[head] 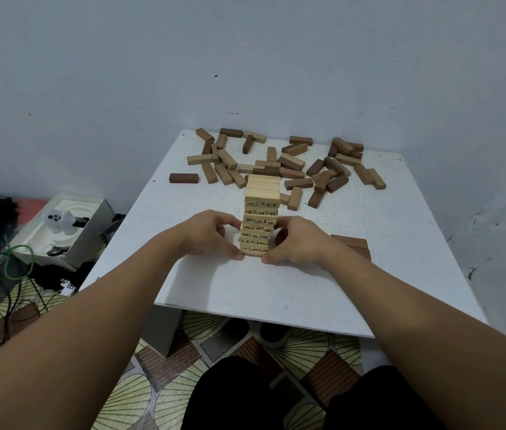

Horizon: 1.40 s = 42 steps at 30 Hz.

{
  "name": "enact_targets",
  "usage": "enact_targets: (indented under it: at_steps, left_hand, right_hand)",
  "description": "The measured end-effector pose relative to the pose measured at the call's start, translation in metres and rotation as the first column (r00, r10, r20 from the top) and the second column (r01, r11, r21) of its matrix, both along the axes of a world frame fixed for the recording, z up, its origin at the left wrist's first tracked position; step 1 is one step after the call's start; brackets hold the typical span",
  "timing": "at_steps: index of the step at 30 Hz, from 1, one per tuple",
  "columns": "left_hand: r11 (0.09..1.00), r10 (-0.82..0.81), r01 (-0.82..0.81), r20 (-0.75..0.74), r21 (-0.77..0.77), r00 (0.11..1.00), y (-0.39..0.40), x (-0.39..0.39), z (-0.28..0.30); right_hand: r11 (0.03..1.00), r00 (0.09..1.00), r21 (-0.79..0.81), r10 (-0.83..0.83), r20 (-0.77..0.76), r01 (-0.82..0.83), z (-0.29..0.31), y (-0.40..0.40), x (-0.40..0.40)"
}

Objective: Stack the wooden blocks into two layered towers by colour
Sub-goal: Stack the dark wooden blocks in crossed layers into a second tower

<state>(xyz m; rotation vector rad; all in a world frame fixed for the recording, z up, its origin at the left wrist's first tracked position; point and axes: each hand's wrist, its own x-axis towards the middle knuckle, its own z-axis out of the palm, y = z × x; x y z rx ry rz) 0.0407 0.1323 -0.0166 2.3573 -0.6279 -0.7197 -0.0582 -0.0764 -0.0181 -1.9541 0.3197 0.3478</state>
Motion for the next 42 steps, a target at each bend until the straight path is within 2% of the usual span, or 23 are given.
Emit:
enact_targets:
  at_steps: [4, 13, 20, 29, 34, 38, 42]
  left_hand:
    - [1.000, -0.010, 0.010, 0.016, 0.009, 1.000, -0.001, -0.001, 0.001]
    - [1.000, -0.005, 0.005, 0.023, 0.007, 1.000, 0.000, -0.001, 0.000]
    - [1.000, -0.007, 0.006, 0.039, 0.021, 0.999, 0.000, -0.002, 0.001]
    - [0.999, -0.022, 0.020, 0.074, 0.036, 0.997, 0.001, -0.004, 0.009]
    - [0.998, -0.030, 0.025, 0.077, 0.060, 0.997, 0.005, -0.002, 0.011]
    - [0.997, -0.017, 0.012, 0.074, 0.072, 0.997, 0.014, 0.003, 0.008]
    - [0.997, -0.006, 0.000, 0.073, 0.076, 0.997, 0.023, 0.006, 0.008]
  right_hand:
    - [1.000, 1.000, -0.027, 0.014, 0.014, -0.014, 0.000, 0.000, 0.001]
    - [0.999, 1.000, 0.052, -0.016, 0.002, 0.016, -0.006, -0.002, 0.002]
    - [1.000, 1.000, -0.013, 0.008, 0.022, -0.008, -0.005, -0.002, 0.002]
    - [1.000, 1.000, -0.015, 0.008, 0.016, -0.008, -0.003, 0.000, 0.003]
    - [0.998, 1.000, -0.053, 0.018, 0.011, -0.018, -0.004, 0.003, 0.007]
    - [0.978, 0.998, -0.201, 0.053, 0.026, -0.047, -0.004, 0.011, 0.013]
    - [0.971, 0.997, -0.230, 0.077, 0.023, -0.069, 0.000, 0.019, 0.017]
